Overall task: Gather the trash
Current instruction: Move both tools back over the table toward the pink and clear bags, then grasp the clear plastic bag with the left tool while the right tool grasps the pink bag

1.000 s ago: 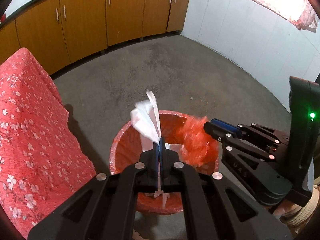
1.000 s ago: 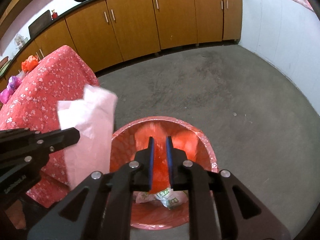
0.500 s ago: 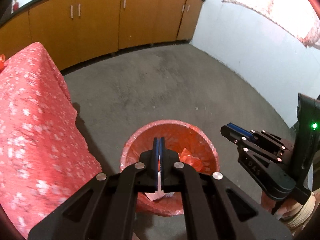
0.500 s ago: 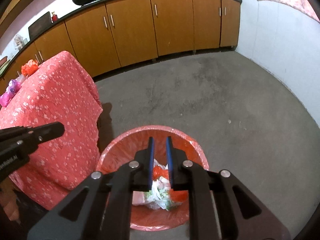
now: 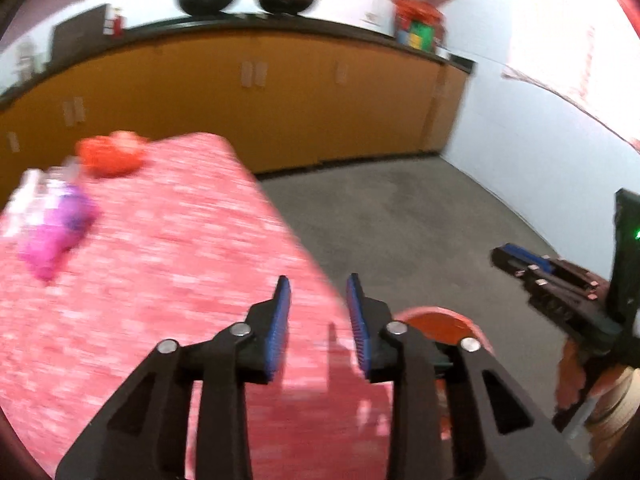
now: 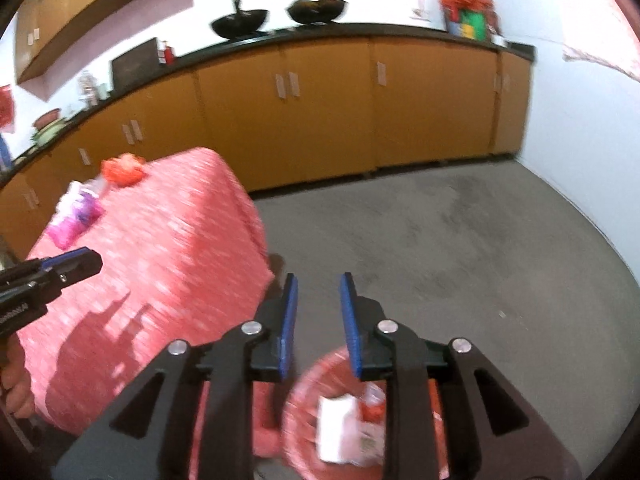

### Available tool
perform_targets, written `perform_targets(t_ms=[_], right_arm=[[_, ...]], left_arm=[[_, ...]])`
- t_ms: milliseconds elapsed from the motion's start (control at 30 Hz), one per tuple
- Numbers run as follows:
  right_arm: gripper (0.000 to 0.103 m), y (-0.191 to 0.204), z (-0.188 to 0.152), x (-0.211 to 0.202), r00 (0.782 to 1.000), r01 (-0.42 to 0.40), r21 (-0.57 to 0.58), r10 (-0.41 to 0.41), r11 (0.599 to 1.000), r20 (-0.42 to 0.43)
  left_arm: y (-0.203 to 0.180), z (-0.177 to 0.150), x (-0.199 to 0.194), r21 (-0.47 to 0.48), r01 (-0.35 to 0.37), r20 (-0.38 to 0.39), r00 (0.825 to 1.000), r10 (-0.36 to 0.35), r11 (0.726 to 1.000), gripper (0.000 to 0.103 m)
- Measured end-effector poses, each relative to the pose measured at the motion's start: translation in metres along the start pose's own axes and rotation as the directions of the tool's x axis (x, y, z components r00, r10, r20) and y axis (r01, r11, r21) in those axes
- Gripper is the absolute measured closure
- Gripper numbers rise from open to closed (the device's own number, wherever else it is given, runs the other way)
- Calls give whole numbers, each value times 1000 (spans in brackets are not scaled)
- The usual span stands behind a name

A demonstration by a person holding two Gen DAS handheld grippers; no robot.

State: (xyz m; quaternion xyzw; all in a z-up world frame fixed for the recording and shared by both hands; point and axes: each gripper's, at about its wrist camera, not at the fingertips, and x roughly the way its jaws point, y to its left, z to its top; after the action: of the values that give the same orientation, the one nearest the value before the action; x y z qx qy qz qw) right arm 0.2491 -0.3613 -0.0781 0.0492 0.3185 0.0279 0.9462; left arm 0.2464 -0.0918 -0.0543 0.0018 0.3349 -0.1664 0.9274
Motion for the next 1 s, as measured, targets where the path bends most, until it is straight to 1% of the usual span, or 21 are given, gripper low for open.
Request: perform_targets(t_ms=[67, 133, 200, 233, 300, 333, 433, 500, 567, 633, 733, 867, 1000], right_arm=[[73, 30, 15, 5, 999, -39, -30, 39, 999, 11], [70, 60, 27, 12, 997, -74, -61, 75, 995, 14], [63, 96, 39, 19, 993, -117, -88, 119, 989, 15], [62, 117, 45, 25, 989, -147, -100, 149, 984, 11], [57, 147, 52, 31, 982, -189, -116, 191, 975, 3], [55, 169, 56, 37, 977, -214, -129, 215, 968, -7], [51, 218, 60, 51, 964, -267, -160, 265, 950, -37], [45, 255, 62, 62, 956, -292, -185, 287, 938, -54], [42, 286, 65, 74, 952, -305, -203, 298, 931, -66], [40, 312, 68, 87, 952, -305, -203, 296, 930, -77], [40, 346, 75, 116, 951, -301, -154, 286, 941, -115], [40, 373, 76, 146, 961, -249, -107, 232, 962, -150], [40, 384, 75, 173, 961, -208, -77, 189, 975, -203]], left_arm=[[37, 4, -11, -28, -71, 24, 997, 72, 997, 67], [72, 7, -20, -65, -127, 34, 991, 130, 990, 66], [109, 9, -30, -113, -189, 40, 980, 194, 976, 62], [125, 9, -36, -133, -214, 43, 974, 221, 968, 60], [159, 6, -47, -172, -269, 51, 958, 281, 948, 57], [176, 5, -50, -183, -296, 51, 949, 310, 937, 56], [210, -1, -62, -208, -355, 45, 927, 371, 911, 51], [232, -7, -69, -229, -387, 39, 913, 405, 893, 49], [251, -12, -75, -253, -406, 34, 904, 427, 878, 46], [268, -17, -79, -283, -415, 29, 897, 440, 865, 44], [290, -24, -87, -315, -433, 23, 886, 462, 845, 41], [306, -32, -98, -329, -450, 29, 874, 486, 830, 37], [320, -36, -105, -350, -453, 28, 870, 493, 820, 36]])
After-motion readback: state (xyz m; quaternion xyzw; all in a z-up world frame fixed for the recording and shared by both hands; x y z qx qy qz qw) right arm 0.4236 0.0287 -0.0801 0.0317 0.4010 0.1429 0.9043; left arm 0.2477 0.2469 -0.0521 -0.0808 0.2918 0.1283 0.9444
